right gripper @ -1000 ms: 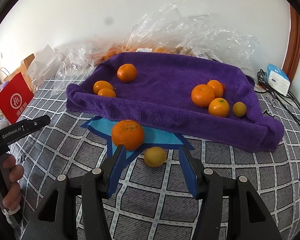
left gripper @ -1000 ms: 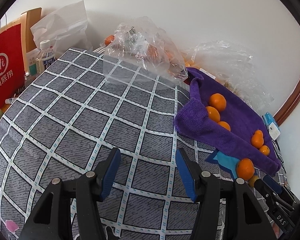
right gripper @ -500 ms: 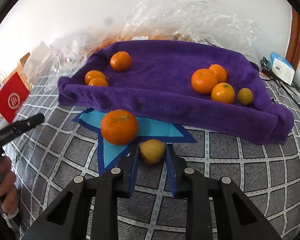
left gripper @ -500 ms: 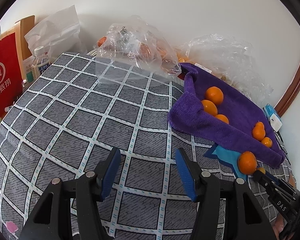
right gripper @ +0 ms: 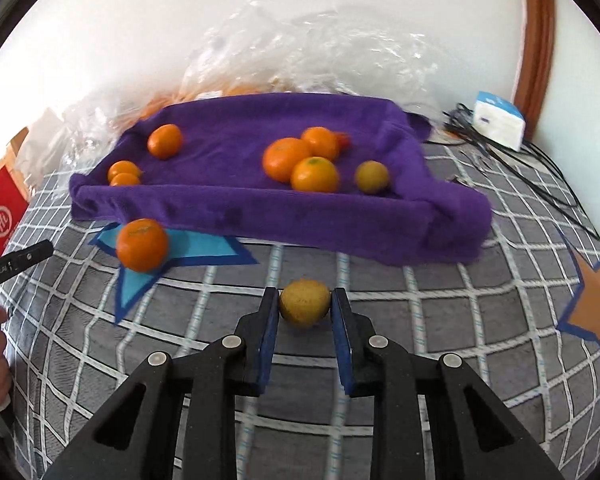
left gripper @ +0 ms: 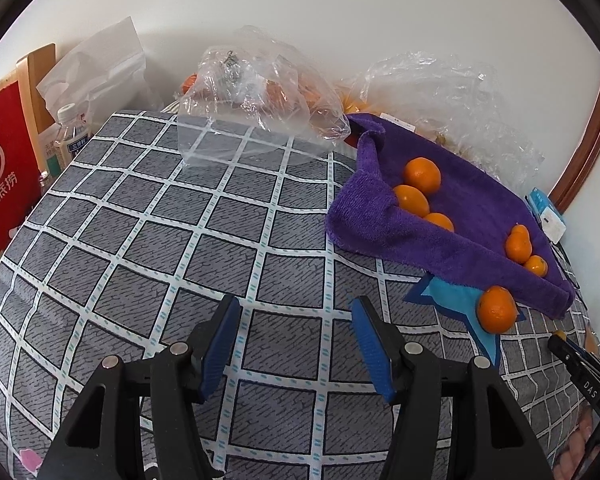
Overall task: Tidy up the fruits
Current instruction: 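Grasp the yellow-green fruit on the bedspread with the right tool, then lift the yellow-green fruit in the right tool while the left tool approaches the orange on the blue star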
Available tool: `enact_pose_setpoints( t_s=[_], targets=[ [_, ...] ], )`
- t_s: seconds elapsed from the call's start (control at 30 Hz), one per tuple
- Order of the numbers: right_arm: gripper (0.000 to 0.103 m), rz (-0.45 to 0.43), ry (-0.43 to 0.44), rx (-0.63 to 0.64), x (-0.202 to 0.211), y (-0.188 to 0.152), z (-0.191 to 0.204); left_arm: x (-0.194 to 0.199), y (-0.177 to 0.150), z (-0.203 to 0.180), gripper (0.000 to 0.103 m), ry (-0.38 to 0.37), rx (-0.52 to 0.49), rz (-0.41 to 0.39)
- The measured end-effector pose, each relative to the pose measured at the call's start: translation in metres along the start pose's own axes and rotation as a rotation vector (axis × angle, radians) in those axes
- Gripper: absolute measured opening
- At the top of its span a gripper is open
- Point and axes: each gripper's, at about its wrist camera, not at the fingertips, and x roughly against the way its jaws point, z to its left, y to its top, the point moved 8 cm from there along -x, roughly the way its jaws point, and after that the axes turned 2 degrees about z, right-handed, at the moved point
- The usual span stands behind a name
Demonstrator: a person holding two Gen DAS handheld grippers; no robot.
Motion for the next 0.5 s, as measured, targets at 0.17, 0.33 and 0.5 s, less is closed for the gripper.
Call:
enact_pose_setpoints(
  t_s=[0.17,0.33,0.5],
  targets=[
    [0.026,0.001,-0.012,-0.049,0.001,-0.004,-0.016,0.002,-0.002,-0.008,0.056,-0.032,-0.022,-0.002],
    [0.026,0.012,-0.012,-0.061,0.000,-0.007,-0.018,0.006,-0.005,-0.017,0.056,-0.048,-0.051,-0.020],
    [0.026,0.008,-0.006,-0.052,0.002,-0.009,-0.018,0.009,-0.004,-0.022,0.056,-0.061,-0.070,-0.034]
  ],
)
